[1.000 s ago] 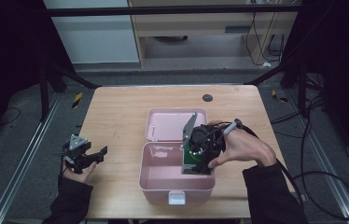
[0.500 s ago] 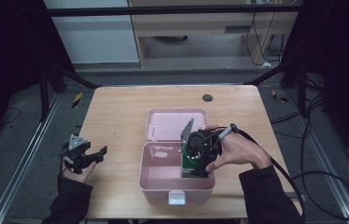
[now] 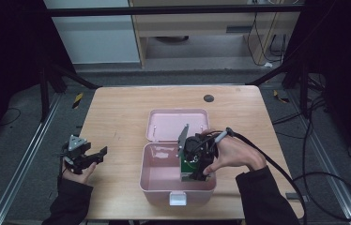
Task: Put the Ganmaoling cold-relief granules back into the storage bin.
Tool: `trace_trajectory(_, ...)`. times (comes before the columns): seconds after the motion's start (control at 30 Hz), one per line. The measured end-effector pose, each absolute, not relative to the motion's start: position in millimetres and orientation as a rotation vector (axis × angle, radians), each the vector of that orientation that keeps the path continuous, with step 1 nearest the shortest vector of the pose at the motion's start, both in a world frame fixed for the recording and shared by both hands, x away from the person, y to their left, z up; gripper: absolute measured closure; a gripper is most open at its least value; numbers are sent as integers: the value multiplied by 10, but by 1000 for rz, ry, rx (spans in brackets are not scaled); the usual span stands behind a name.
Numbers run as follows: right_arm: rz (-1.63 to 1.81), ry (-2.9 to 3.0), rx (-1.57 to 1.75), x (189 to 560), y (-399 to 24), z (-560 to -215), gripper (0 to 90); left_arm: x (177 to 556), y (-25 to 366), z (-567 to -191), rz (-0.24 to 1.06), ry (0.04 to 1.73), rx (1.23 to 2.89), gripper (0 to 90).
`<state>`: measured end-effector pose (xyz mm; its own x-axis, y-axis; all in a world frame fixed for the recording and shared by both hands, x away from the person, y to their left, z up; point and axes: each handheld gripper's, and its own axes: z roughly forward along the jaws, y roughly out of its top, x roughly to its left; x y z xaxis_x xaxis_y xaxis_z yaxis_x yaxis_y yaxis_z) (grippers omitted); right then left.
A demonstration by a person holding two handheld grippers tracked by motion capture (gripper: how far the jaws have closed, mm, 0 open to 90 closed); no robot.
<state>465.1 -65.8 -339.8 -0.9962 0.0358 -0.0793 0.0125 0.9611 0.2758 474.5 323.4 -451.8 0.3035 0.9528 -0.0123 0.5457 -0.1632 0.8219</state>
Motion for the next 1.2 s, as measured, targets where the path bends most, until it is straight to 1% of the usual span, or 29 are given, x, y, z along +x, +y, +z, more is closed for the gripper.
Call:
trace_trajectory(0.33, 424, 3035, 46, 4659, -684, -3531, 159, 4746, 3235, -4517, 689, 1343, 1823, 269)
trace_trajectory(0.7, 441, 3037, 54, 4677, -667, -3593, 160, 4743, 3244, -4512, 691, 1344, 1819, 270)
trace_trajectory(1.2, 456, 3048, 98, 4720, -754, -3821, 159, 4743, 3241, -4511, 694, 1343, 1823, 270)
